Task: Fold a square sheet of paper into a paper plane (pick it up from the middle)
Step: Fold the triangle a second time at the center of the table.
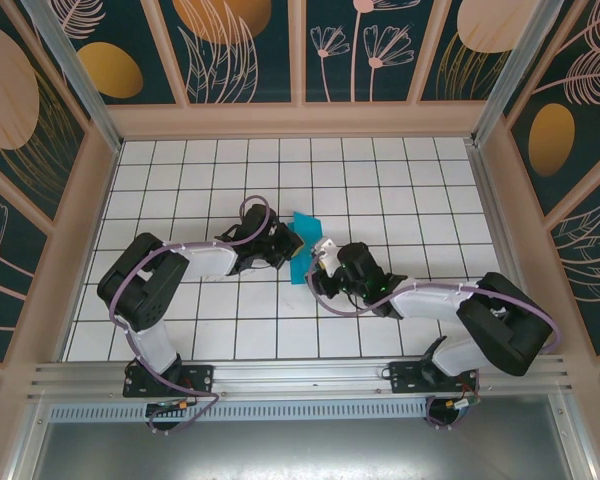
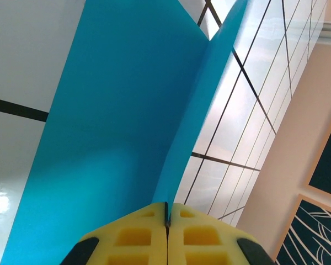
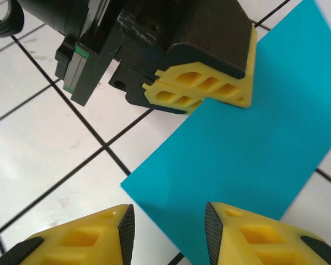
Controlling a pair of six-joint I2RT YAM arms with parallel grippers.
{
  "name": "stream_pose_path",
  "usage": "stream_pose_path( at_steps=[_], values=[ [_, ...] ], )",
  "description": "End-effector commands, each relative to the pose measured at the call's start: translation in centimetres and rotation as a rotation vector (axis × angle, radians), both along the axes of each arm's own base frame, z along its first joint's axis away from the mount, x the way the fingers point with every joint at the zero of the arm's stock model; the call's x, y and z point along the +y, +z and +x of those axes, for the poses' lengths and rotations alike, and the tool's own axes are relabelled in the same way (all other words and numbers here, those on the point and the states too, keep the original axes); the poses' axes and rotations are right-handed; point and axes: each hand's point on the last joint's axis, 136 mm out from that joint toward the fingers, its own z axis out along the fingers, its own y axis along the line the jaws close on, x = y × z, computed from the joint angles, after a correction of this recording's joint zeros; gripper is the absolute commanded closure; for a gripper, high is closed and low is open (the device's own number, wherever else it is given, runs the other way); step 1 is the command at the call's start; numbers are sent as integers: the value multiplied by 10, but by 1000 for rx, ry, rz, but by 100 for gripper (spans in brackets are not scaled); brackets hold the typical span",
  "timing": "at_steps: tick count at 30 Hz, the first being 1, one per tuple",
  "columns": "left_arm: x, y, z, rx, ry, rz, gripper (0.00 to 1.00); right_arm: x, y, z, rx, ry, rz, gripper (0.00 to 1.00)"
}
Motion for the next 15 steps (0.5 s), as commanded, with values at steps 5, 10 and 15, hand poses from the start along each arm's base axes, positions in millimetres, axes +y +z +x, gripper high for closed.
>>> stream_pose_path(
  at_steps=[5, 10, 15],
  values=[
    [-4, 6, 5, -16, -25, -10, 96, 7, 10, 2, -249, 24, -116, 52],
    [-5, 6, 5, -15, -32, -15, 96, 4, 8, 13, -332, -30, -174, 51],
    [-6, 7, 5, -17, -35, -16, 96, 8, 2, 17, -345, -26, -194, 53]
  ],
)
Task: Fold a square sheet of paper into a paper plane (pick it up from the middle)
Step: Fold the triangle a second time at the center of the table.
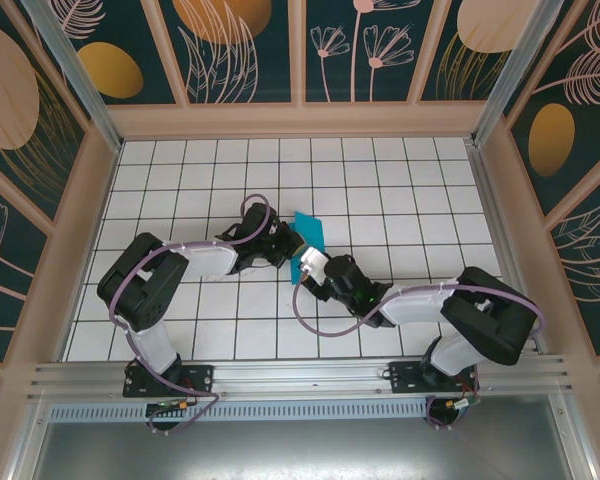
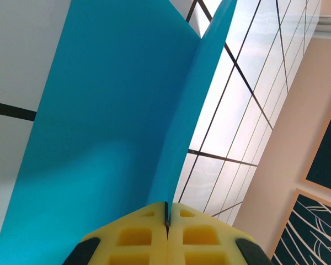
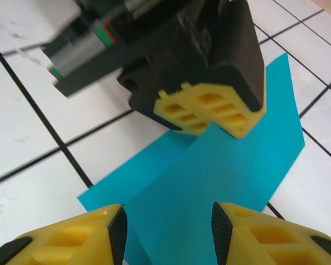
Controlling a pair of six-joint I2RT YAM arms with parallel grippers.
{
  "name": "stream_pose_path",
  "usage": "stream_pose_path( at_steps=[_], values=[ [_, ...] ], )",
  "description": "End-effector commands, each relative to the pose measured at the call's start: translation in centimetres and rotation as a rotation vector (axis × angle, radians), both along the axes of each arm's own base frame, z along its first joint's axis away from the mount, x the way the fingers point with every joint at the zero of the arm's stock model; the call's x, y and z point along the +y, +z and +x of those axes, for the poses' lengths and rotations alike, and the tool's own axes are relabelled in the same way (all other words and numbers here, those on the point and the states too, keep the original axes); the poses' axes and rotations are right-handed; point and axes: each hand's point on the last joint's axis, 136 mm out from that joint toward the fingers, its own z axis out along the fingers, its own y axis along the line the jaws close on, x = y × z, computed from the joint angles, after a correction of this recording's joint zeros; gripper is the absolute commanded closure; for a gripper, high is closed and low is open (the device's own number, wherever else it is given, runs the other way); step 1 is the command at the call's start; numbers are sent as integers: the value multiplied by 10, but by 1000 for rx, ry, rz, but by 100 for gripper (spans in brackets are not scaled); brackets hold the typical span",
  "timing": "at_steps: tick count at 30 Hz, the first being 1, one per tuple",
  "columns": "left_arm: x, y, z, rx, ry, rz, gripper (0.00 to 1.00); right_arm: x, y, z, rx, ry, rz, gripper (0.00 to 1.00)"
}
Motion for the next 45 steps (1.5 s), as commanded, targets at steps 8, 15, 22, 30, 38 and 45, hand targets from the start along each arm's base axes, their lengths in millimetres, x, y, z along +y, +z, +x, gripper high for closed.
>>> stream_pose_path(
  at_steps=[8, 15, 22, 30, 38, 45],
  values=[
    [-3, 2, 5, -7, -22, -10, 96, 7, 11, 8, -72, -8, 20, 64],
    [-3, 3, 4, -11, -24, -6, 95, 5, 10, 9, -72, -24, 19, 78],
    [-3, 3, 5, -14, -26, -2, 95, -1, 6, 2, -32, -30, 32, 64],
    [-4, 4, 6, -17, -26, -4, 95, 4, 3, 4, -28, -29, 36, 49],
    [-5, 4, 6, -16, -28, -7, 95, -1, 5, 12, -77, -69, 21, 49],
    [-5, 3, 6, -14, -29, -4, 95, -3, 13, 9, -86, -68, 48, 59]
  ],
)
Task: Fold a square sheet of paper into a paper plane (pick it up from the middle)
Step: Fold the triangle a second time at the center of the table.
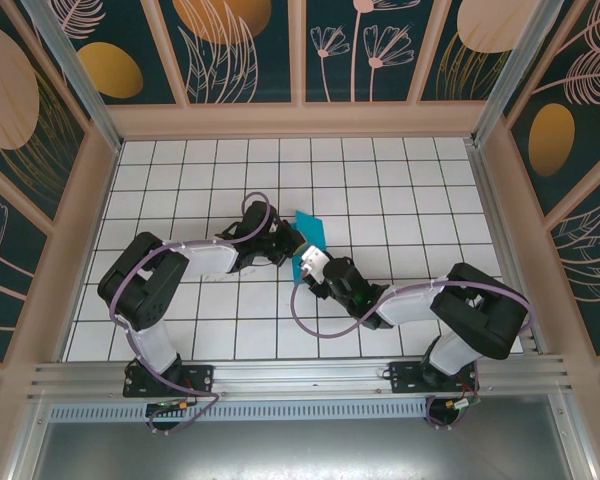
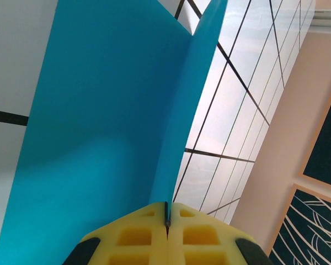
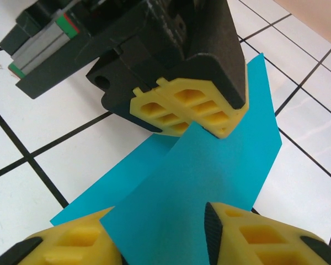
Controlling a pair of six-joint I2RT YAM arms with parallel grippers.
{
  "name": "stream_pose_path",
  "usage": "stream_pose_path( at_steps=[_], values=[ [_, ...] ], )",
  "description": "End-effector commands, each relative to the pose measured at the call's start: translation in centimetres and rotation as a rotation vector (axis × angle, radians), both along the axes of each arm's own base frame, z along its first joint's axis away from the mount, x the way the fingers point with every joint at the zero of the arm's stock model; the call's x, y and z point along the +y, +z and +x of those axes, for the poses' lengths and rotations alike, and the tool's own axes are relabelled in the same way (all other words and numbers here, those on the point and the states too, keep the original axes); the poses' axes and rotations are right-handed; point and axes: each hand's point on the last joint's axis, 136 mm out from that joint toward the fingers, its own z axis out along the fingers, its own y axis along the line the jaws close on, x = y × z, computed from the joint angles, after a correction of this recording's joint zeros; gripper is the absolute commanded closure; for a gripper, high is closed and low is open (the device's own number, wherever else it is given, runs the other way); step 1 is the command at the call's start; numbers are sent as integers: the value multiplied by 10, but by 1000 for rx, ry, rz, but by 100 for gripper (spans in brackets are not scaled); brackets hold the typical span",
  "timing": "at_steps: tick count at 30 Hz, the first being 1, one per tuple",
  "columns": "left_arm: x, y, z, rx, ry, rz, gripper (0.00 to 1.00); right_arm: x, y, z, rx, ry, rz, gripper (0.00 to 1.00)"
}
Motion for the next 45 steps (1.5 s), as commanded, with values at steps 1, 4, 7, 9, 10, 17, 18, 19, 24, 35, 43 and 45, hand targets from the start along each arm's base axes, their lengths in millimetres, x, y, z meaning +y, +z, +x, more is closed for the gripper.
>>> stream_pose_path(
  at_steps=[1, 4, 7, 9, 10, 17, 18, 19, 24, 35, 43, 45],
  values=[
    [-2, -1, 4, -6, -15, 6, 95, 0, 12, -1, -31, -5, 35, 60],
    [-1, -2, 4, -7, -16, 16, 95, -3, 11, -2, -24, -12, 35, 65],
    [0, -3, 4, -6, -17, 23, 95, -6, 12, -2, -22, -23, 40, 72],
    [0, -3, 4, -7, -16, 25, 95, -6, 12, -2, -19, -26, 41, 75],
    [0, -3, 4, -8, -18, 26, 95, -5, 12, -2, -19, -28, 43, 76],
    [1, -1, 4, -16, -23, 34, 92, -5, 12, -1, -6, -35, 50, 97],
    [2, 0, 3, -22, -27, 44, 89, -3, 13, -1, 1, -35, 59, 100],
    [4, 1, 3, -29, -28, 60, 87, -2, 14, -1, 15, -37, 68, 100],
    [35, 11, 7, -84, 22, 229, 67, 9, 11, 1, 151, -75, 129, 100],
    [105, 35, -17, -167, 158, 357, 63, 45, 5, -8, 484, -122, 347, 100],
    [97, 24, -33, -150, 131, 252, 72, 0, 26, 26, 469, -337, 428, 100],
    [97, 27, -31, -155, 125, 268, 73, -3, 42, 31, 474, -334, 455, 100]
  ],
)
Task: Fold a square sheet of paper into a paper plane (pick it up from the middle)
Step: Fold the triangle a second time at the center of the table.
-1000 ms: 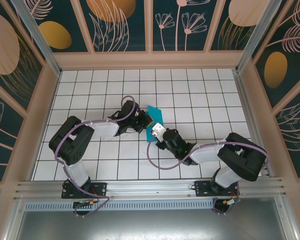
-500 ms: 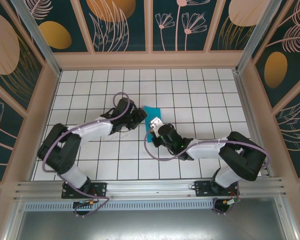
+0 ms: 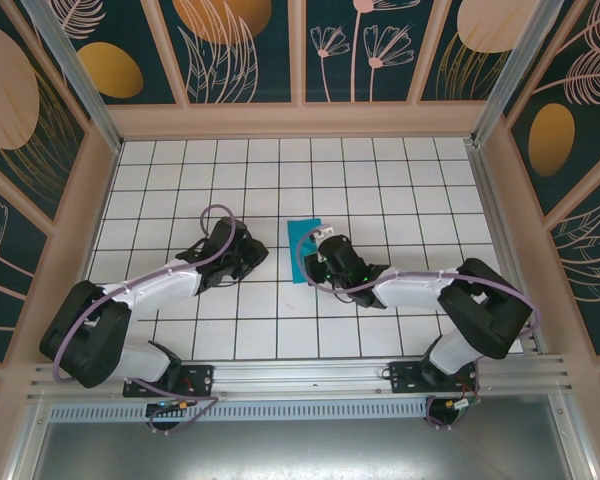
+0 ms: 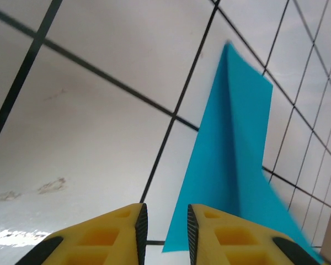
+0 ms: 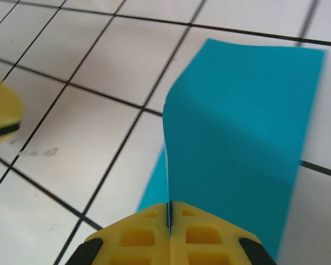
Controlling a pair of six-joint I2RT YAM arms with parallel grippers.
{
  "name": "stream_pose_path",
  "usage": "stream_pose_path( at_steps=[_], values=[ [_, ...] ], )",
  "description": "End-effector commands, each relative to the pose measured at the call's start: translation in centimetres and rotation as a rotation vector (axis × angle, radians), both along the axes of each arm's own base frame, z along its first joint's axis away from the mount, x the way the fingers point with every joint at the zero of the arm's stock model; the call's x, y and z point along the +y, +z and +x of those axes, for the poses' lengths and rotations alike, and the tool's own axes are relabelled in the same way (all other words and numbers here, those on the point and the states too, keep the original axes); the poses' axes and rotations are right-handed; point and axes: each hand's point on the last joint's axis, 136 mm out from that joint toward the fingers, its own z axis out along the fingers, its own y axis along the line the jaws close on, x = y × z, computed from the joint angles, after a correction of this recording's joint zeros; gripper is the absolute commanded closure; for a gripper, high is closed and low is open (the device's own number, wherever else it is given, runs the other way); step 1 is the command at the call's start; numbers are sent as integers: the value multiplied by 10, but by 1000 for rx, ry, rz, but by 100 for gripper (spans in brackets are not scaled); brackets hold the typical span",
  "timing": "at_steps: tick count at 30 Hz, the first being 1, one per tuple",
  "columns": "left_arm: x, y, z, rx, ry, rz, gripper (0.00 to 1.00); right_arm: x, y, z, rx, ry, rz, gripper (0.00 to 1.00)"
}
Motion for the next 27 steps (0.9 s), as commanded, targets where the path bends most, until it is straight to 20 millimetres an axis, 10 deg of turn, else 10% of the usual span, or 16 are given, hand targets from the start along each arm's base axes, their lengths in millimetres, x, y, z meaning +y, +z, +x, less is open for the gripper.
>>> stream_pose_path(
  at_steps=[1, 12, 27],
  values=[
    [-9, 24, 11, -61, -13, -38, 73, -5, 44, 15, -12, -69, 77, 100],
    [30, 72, 14, -220, 126, 39, 70, -17, 113, 41, -52, -390, 107, 100],
    [33, 57, 2, -188, 115, 28, 72, 64, 7, 5, 236, -314, 53, 100]
  ],
)
